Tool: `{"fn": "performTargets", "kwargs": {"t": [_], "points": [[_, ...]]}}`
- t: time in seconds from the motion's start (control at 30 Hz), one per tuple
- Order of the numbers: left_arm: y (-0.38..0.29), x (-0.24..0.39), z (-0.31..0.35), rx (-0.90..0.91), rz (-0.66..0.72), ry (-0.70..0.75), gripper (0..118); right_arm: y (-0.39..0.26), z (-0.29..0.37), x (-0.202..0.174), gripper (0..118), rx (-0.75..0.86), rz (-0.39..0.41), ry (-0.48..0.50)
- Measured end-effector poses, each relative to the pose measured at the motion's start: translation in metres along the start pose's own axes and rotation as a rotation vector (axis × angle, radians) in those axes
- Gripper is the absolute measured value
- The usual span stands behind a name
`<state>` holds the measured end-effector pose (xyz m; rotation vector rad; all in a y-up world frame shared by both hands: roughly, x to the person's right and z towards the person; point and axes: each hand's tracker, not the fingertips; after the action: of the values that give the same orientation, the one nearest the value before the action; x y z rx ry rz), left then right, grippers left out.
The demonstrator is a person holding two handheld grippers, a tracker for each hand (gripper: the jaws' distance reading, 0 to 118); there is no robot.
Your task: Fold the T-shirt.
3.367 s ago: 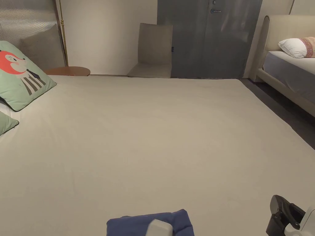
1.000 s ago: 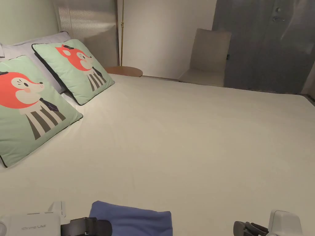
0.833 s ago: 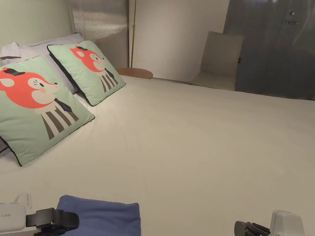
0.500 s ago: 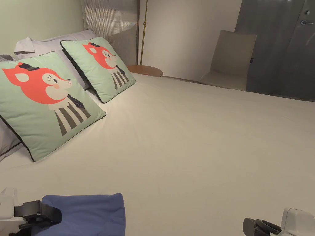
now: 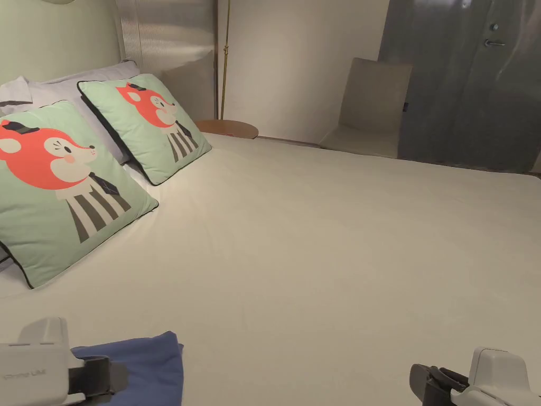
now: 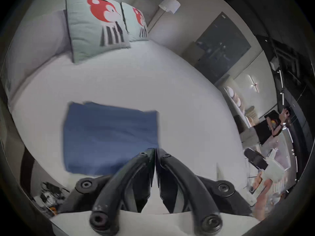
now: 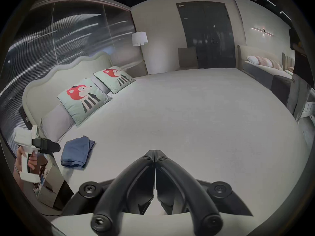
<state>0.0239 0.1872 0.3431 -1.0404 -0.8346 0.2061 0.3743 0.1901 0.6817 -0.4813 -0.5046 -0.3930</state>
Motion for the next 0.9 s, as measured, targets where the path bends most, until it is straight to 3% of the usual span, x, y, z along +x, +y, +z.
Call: {"fn": "performTargets", "kwargs": {"t": [0.23, 0.43, 0.6, 0.77, 0.9], "points": [[-0.035, 0.109, -0.044, -0.018, -0.135, -0.113, 0, -0.005, 0.034, 0.028, 0, 0.064, 0.033, -0.163], [-0.05, 0.206, -0.048, 0.318, -0.44, 0.014, 0, 0.011, 0.064, 0.04, 0, 0.243, 0.13, -0.325], [-0.051, 0.26, -0.022, 0.62, -0.571, -0.026, 0, 0.043, 0.091, 0.039, 0, 0.465, 0.214, -0.421], [-0.049, 0.29, -0.002, 0.824, -0.61, -0.011, 0, 0.071, 0.116, 0.03, 0, 0.671, 0.248, -0.468], [-0.052, 0.298, 0.004, 0.919, -0.613, 0.008, 0, 0.082, 0.124, 0.023, 0, 0.743, 0.276, -0.494]]}}
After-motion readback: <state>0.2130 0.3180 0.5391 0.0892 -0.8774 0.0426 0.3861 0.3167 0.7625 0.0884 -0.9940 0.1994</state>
